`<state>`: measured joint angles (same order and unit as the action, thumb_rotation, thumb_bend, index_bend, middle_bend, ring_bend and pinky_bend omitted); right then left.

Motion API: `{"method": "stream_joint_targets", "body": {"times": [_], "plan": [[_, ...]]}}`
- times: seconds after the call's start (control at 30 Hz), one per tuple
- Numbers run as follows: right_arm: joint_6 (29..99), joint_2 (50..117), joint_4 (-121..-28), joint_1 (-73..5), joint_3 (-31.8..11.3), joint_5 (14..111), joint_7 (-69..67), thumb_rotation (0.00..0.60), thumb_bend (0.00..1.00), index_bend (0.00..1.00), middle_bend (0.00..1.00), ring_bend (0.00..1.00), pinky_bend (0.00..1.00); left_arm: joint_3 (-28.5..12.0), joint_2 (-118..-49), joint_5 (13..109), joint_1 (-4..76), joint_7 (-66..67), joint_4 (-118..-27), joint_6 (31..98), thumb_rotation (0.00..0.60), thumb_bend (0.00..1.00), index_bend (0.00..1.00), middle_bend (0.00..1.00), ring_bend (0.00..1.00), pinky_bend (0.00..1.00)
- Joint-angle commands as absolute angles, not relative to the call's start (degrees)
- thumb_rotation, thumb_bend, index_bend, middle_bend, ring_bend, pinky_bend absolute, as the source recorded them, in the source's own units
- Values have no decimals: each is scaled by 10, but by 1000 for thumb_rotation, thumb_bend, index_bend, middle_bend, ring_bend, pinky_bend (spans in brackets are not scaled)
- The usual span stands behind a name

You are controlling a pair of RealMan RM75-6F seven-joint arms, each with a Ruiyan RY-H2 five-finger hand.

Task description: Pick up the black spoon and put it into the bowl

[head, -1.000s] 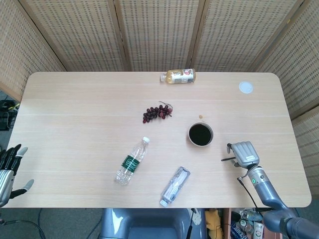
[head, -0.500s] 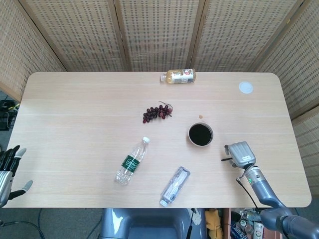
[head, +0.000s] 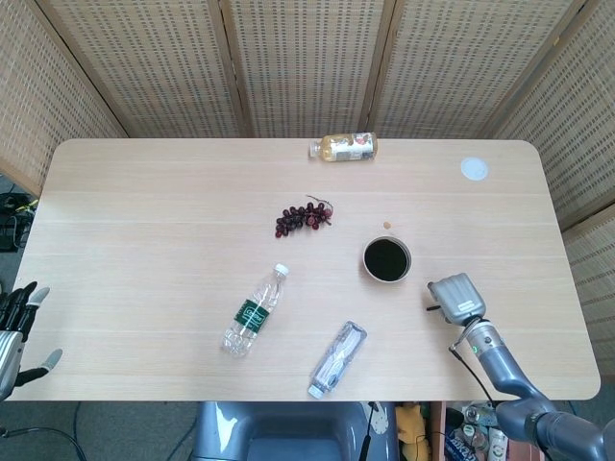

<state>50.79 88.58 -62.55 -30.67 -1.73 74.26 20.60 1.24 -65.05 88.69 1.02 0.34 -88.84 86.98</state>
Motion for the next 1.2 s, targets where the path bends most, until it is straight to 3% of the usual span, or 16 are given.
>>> {"method": "stream_joint_targets", "body": {"times": [0.03,1.2], "plan": [[504,888,-623,-308,-16,741,210,600,478,551,956,965,1000,13,-651,887,10,2,-887,870,600,256,0,0,0,0],[479,915,-587,-313,-16,722,243,600,480,564,953,965,1000,13,-659,881,6,-16,-867,866,600,255,0,0,0,0]]}}
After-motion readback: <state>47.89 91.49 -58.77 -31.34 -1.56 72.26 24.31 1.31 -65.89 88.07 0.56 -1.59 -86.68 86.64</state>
